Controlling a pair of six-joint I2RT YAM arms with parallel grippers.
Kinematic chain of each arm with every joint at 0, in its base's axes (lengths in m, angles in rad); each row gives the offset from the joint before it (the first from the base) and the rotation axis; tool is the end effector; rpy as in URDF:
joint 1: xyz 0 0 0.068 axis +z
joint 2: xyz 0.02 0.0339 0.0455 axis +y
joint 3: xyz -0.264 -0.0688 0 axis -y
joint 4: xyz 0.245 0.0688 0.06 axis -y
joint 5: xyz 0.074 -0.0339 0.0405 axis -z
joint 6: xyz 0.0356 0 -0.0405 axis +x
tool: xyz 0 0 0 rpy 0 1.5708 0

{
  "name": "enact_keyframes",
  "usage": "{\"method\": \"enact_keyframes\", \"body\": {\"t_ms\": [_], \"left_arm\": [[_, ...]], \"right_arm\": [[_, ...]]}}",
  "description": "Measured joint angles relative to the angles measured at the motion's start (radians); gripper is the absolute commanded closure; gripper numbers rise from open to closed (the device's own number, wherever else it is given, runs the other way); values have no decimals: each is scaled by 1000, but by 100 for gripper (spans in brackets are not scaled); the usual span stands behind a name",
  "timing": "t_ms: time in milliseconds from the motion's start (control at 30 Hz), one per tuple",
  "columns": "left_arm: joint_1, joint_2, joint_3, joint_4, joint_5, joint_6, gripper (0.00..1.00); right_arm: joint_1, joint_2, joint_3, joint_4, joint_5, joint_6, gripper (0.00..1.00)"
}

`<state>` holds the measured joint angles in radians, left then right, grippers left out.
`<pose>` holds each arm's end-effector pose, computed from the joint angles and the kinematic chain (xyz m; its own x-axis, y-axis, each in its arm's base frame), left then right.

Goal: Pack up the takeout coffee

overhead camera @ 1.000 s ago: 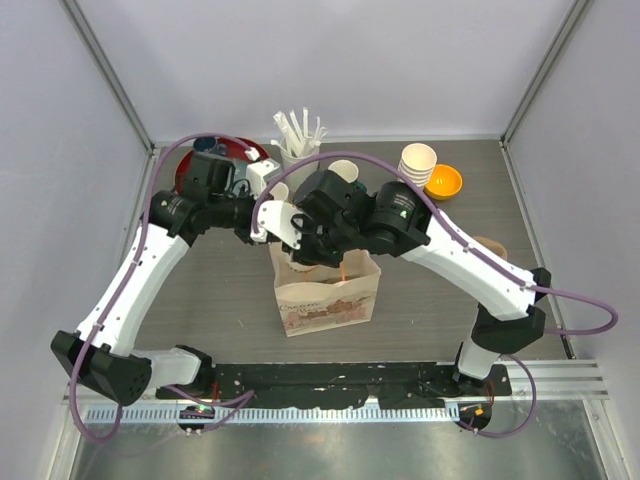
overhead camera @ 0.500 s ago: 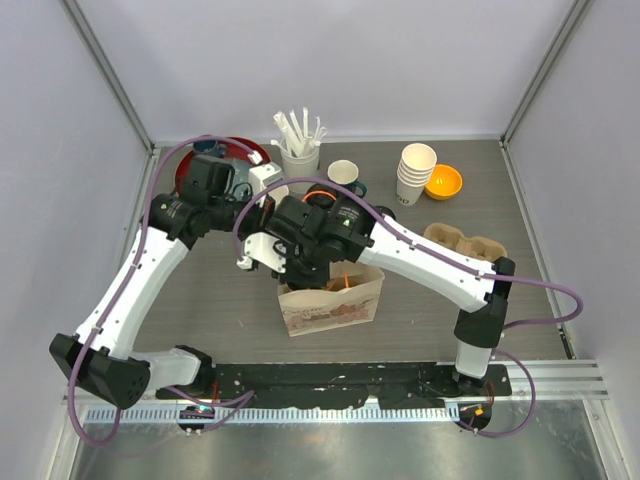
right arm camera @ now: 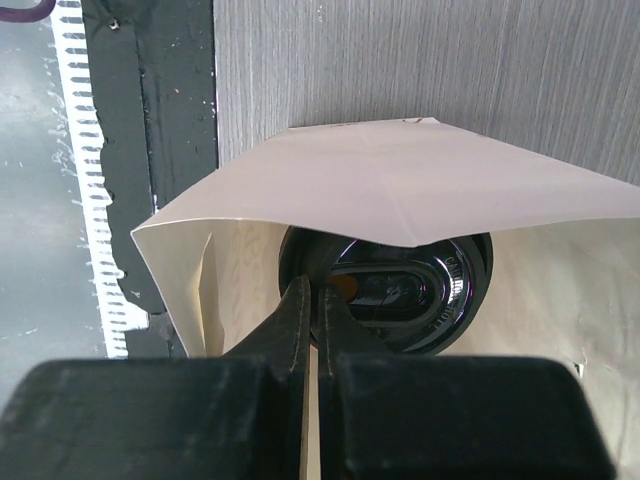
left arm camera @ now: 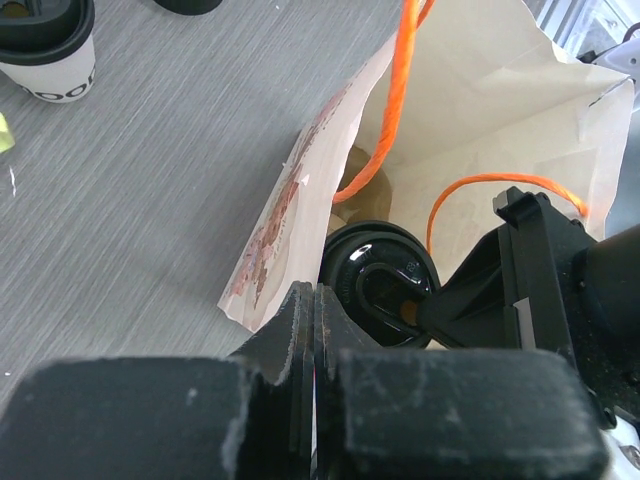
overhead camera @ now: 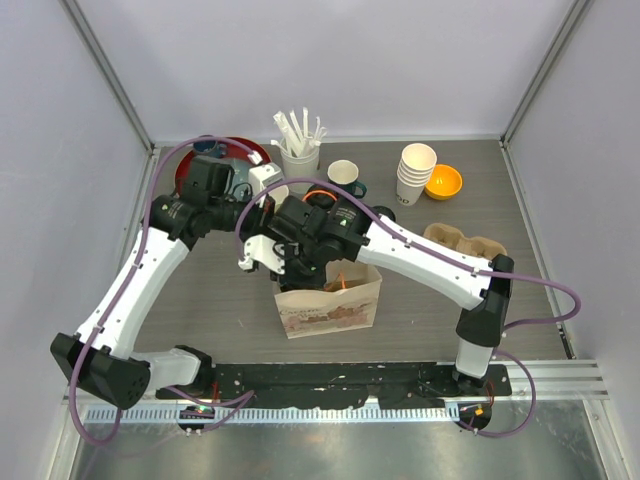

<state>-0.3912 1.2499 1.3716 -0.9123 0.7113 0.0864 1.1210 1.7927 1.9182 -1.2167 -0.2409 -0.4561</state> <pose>0.2164 -0.1144 0.3816 -0.5931 0.3153 -0.7408 0.7674 0.4998 -0.4016 0.1505 0.3313 0.3649 0.0600 -0.8596 -0.5075 -0.9980 -0.0618 -0.0132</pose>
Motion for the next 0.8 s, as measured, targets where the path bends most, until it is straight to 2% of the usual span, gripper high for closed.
{"method": "enact_keyframes", "body": {"t_ms": [167,533,700,800], "left_arm": [[0,0,0,5,-10,23,100],[0,-1,0,3,-29,98,100],[0,-1,0,3,-3,100,100],[4,0,0,-3,18,98,100]], "right_arm": [[-12,-5,-21,18,-24,-19,99],[-43,-106,-205,76,-3,6,99],[-43,-97,-200,87,0,14,99],[-43,-43,-124,36,7,13,99]]}}
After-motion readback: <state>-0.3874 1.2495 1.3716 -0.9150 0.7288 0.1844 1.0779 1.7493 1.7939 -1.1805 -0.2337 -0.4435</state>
